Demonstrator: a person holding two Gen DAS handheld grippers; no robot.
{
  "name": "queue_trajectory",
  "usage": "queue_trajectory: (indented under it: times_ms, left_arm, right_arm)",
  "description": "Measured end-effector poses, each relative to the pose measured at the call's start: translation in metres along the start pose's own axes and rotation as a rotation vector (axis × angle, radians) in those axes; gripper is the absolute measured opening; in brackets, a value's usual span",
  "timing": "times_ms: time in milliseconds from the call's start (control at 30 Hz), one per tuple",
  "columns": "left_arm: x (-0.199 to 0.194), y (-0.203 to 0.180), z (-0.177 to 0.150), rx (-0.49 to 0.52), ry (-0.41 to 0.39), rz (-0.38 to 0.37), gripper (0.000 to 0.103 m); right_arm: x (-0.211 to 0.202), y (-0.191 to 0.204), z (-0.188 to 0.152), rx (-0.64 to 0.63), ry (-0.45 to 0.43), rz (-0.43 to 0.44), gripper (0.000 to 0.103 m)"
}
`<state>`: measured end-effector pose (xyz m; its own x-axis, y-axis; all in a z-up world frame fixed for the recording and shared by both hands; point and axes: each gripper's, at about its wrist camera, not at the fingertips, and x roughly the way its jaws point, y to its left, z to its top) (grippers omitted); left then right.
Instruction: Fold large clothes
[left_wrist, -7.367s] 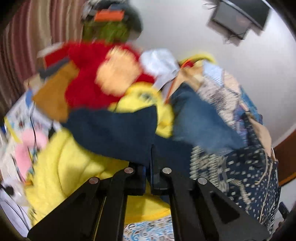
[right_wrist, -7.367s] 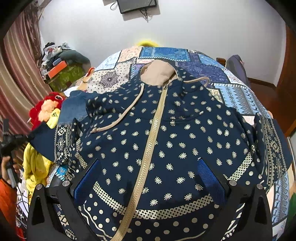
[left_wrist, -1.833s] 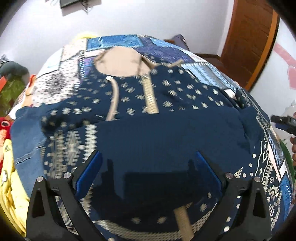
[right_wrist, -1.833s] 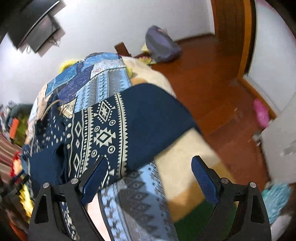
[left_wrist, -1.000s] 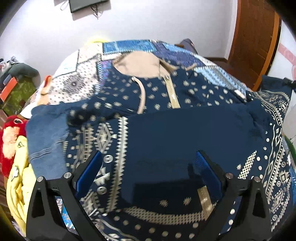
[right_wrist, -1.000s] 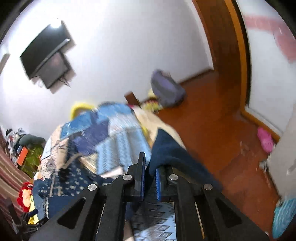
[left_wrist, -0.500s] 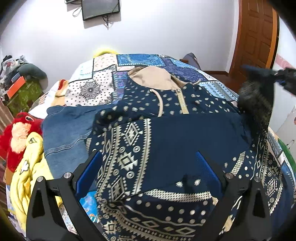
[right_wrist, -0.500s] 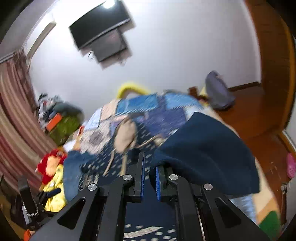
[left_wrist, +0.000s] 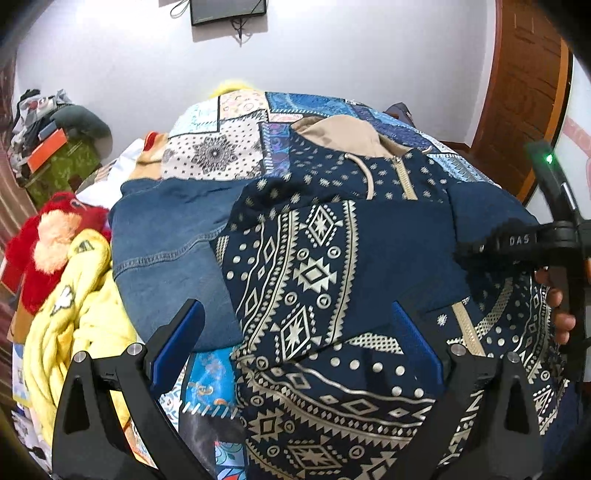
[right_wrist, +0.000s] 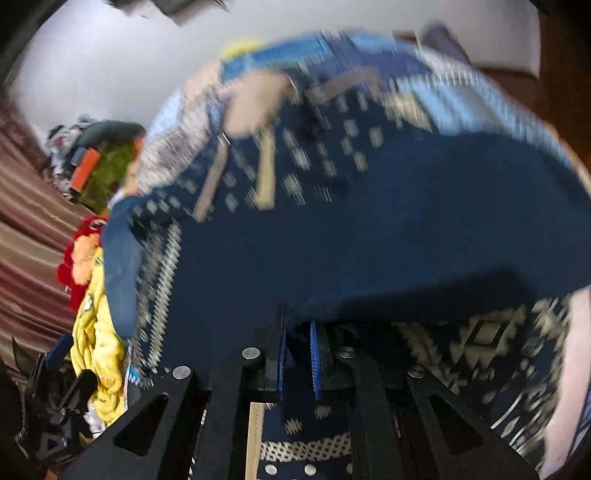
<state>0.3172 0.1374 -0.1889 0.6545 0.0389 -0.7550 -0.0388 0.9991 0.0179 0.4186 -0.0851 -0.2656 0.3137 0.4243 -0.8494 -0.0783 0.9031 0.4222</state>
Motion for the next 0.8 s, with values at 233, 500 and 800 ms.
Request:
queue_trajectory:
  times_ms: [233, 500, 800]
  left_arm:
    - [0.002, 0.002, -0.008, -0.027, 0.027, -0.015, 0.101]
    - [-0.013, -0.014, -0.007, 0.023, 0.025, -0.016, 0.101]
    - [-0.033, -0.068, 0.022, 0.137, -0.018, -0.026, 0.101]
  right_arm:
    - [-0.008, -0.009, -0.019, 0.074, 0.073, 0.029, 0.007]
    - [0.001, -0.019, -0.044, 0.114, 0.316, 0.2, 0.007]
    - [-0.082, -0.009, -0.049, -0.199, 0.041, 0.002, 0.007]
